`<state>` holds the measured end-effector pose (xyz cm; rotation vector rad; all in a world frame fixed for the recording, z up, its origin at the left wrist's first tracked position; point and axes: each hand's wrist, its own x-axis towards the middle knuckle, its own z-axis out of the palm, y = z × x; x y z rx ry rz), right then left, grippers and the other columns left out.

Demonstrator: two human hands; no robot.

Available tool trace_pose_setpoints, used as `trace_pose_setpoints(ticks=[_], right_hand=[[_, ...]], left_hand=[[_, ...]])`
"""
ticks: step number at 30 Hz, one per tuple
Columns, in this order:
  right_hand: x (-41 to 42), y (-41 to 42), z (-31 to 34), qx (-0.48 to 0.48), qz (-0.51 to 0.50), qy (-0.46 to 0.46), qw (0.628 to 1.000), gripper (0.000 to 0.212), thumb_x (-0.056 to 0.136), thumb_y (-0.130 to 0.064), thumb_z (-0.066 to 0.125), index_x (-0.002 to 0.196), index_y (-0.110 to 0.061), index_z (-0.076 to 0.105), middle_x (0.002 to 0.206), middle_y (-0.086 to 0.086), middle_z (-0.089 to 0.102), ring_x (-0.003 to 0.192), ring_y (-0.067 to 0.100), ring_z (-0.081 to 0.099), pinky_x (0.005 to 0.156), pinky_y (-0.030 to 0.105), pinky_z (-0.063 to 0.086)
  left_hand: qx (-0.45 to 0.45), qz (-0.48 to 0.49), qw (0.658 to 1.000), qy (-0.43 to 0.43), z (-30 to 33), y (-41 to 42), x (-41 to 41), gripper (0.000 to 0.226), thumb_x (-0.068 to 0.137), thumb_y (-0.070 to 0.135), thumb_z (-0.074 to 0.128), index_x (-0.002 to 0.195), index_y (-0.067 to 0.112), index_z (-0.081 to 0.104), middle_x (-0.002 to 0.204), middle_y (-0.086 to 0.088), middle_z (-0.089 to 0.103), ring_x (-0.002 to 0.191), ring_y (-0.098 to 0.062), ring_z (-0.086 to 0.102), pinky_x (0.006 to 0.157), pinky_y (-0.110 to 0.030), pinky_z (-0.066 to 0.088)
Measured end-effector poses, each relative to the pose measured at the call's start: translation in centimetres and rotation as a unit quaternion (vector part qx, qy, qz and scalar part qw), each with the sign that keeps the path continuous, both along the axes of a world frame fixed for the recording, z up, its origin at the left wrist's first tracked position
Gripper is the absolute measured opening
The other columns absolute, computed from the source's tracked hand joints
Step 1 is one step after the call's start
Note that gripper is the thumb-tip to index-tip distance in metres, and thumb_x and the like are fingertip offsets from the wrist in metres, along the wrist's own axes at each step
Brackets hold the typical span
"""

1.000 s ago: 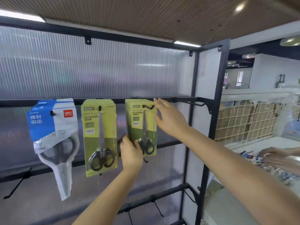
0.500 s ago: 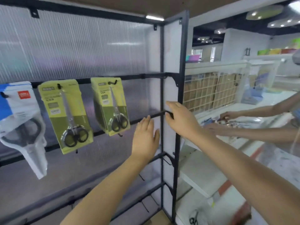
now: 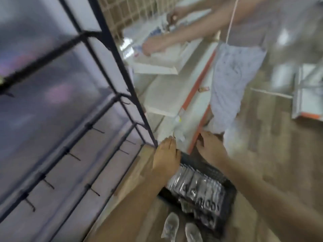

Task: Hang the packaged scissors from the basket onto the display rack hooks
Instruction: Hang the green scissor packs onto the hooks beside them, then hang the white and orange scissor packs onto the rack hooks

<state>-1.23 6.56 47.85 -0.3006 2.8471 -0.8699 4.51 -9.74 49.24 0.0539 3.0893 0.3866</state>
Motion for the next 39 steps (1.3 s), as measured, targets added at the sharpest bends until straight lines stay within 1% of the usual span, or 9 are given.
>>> trace_pose_setpoints(ticks=[3, 10, 12, 15, 18, 20, 24, 31, 39], right_hand=[[4.3, 2.6, -7.0, 0.031, -0.056, -0.126, 0.99, 0.046, 0.094, -0.015, 0.046, 0.138, -0.004, 0.039, 0.132, 0.016, 0.049, 0.119, 0.033, 0.049, 0.095, 0.039, 0.041], [14.5, 4.0, -19.7, 0.051, -0.167, -0.291, 0.941, 0.034, 0.094, -0.015, 0.043, 0.127, -0.014, 0.049, 0.121, 0.007, 0.055, 0.104, 0.027, 0.056, 0.078, 0.034, 0.046], [16.4, 4.2, -23.1, 0.04, -0.191, -0.315, 0.929, 0.028, 0.091, -0.015, 0.044, 0.118, -0.017, 0.054, 0.113, 0.004, 0.06, 0.095, 0.024, 0.058, 0.075, 0.037, 0.05], [18.0, 4.3, -27.6, 0.018, -0.231, -0.335, 0.913, 0.027, 0.088, -0.013, 0.046, 0.112, -0.018, 0.056, 0.105, 0.004, 0.062, 0.084, 0.02, 0.059, 0.068, 0.038, 0.051], [18.1, 4.5, -31.1, 0.025, -0.263, -0.329, 0.907, 0.032, 0.088, -0.007, 0.047, 0.117, -0.013, 0.057, 0.106, 0.007, 0.06, 0.085, 0.024, 0.058, 0.065, 0.032, 0.044], [18.0, 4.8, -33.7, 0.023, -0.271, -0.336, 0.902, 0.032, 0.088, -0.007, 0.046, 0.117, -0.013, 0.056, 0.108, 0.007, 0.059, 0.087, 0.024, 0.058, 0.066, 0.032, 0.045], [17.7, 5.9, -39.1, 0.024, -0.282, -0.337, 0.898, 0.023, 0.091, -0.012, 0.044, 0.111, -0.014, 0.054, 0.107, 0.005, 0.056, 0.093, 0.023, 0.056, 0.074, 0.039, 0.05], [14.2, 7.0, -47.5, 0.047, -0.272, -0.345, 0.897, 0.036, 0.096, -0.017, 0.043, 0.131, -0.011, 0.046, 0.123, 0.009, 0.052, 0.109, 0.026, 0.052, 0.083, 0.036, 0.045], [9.2, 8.3, -59.2, 0.007, -0.338, -0.317, 0.886, 0.037, 0.098, -0.025, 0.046, 0.131, -0.009, 0.045, 0.126, 0.009, 0.05, 0.099, 0.017, 0.049, 0.079, 0.031, 0.042]], left_hand=[[0.009, -0.017, 0.991, -0.134, -5.5, 1.3, 2.0, 0.047, 0.1, 0.026, 0.038, 0.143, 0.005, 0.036, 0.148, -0.011, 0.037, 0.136, -0.022, 0.034, 0.113, -0.031, 0.027], [-0.019, -0.096, 0.957, -0.273, -16.9, 0.8, 6.3, 0.048, 0.103, 0.029, 0.03, 0.146, 0.008, 0.027, 0.153, -0.005, 0.027, 0.142, -0.017, 0.021, 0.115, -0.026, 0.012], [-0.026, -0.084, 0.95, -0.3, -19.9, 0.5, 7.0, 0.047, 0.101, 0.027, 0.032, 0.14, 0.002, 0.038, 0.147, -0.01, 0.037, 0.138, -0.02, 0.033, 0.114, -0.026, 0.022], [-0.037, -0.118, 0.935, -0.333, -24.2, 0.5, 7.2, 0.044, 0.086, 0.026, 0.037, 0.1, -0.001, 0.069, 0.105, -0.01, 0.067, 0.097, -0.022, 0.068, 0.087, -0.024, 0.047], [-0.111, -0.204, 0.903, -0.361, -29.5, -0.4, 7.2, 0.049, 0.099, 0.027, 0.033, 0.142, 0.004, 0.034, 0.149, -0.008, 0.033, 0.138, -0.017, 0.031, 0.113, -0.026, 0.016], [-0.15, -0.248, 0.882, -0.37, -32.9, -0.9, 7.1, 0.054, 0.1, 0.031, 0.029, 0.148, 0.008, 0.018, 0.157, -0.006, 0.017, 0.144, -0.018, 0.014, 0.117, -0.029, 0.006], [-0.192, -0.306, 0.86, -0.36, -38.6, 0.0, 5.6, 0.054, 0.102, 0.028, 0.025, 0.149, 0.006, 0.012, 0.157, -0.01, 0.013, 0.145, -0.023, 0.011, 0.118, -0.033, 0.004], [-0.087, -0.263, 0.907, -0.318, -48.6, 4.2, 3.0, 0.037, 0.1, 0.027, 0.036, 0.133, 0.01, 0.041, 0.131, -0.005, 0.045, 0.123, -0.021, 0.04, 0.099, -0.028, 0.033], [0.025, -0.149, 0.934, -0.323, -59.9, 10.1, -0.7, 0.035, 0.098, 0.026, 0.044, 0.126, 0.004, 0.047, 0.125, -0.012, 0.048, 0.109, -0.023, 0.05, 0.085, -0.03, 0.043]])
